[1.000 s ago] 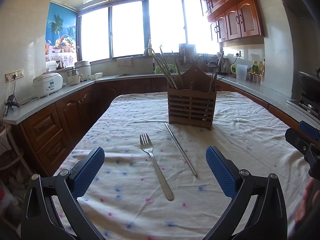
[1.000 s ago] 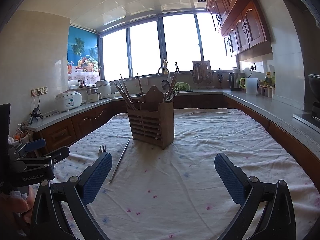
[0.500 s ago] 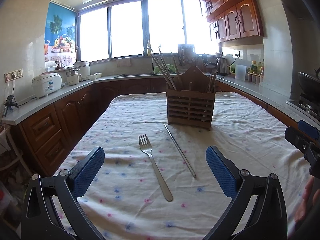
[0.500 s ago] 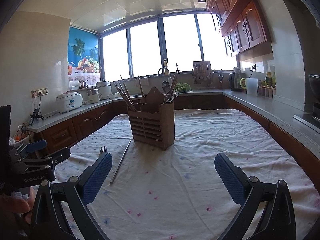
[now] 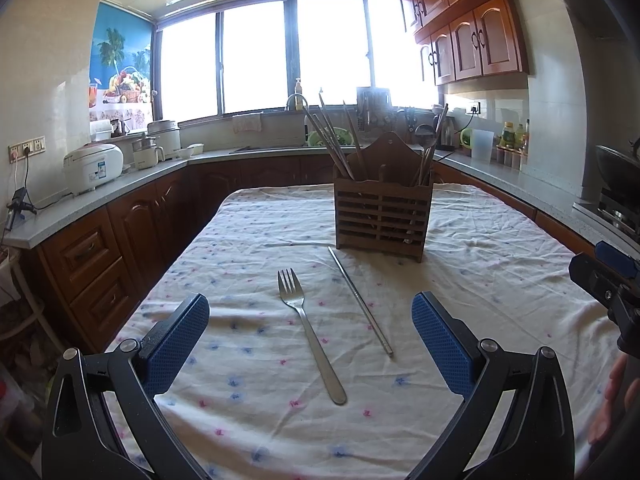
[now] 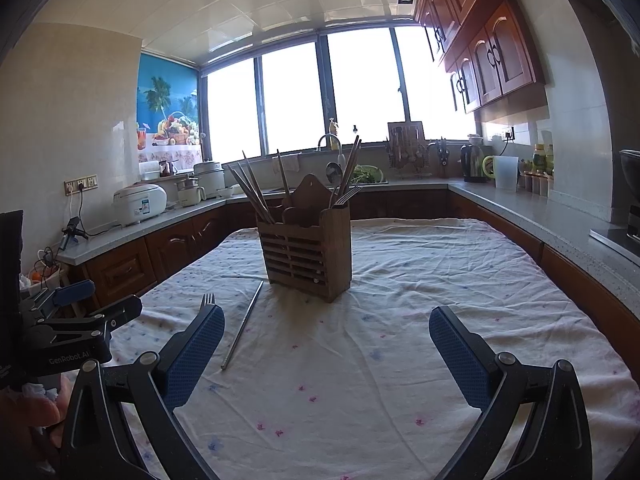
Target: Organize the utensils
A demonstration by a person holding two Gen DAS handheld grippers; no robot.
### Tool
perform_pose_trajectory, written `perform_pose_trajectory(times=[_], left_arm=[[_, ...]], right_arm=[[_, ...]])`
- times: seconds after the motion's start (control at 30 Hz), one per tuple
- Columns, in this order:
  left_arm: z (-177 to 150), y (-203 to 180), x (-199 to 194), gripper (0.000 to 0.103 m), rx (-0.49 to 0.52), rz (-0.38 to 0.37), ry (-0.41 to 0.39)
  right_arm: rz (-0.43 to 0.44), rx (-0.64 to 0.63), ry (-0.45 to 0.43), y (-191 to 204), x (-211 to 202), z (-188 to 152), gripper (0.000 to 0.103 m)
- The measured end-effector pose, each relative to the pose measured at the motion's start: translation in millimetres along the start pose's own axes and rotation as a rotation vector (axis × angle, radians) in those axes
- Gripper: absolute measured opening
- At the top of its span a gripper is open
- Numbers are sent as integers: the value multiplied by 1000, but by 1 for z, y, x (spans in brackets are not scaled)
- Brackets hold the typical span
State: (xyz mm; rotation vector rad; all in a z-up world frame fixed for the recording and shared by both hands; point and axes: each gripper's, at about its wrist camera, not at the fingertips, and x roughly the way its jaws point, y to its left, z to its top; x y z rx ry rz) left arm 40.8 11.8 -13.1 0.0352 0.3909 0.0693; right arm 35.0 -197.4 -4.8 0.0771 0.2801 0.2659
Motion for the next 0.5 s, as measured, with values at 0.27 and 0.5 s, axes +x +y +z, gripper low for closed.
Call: perform_pose_trajectory(times=[0.27,0.5], left_arm=[[1,0,5,103,-6,-14,11],[4,-3,10,103,-6,-34,19]], right_arm=[[1,12,11,-2,6,-1,103],[-1,24,23,-7,11,0,103]])
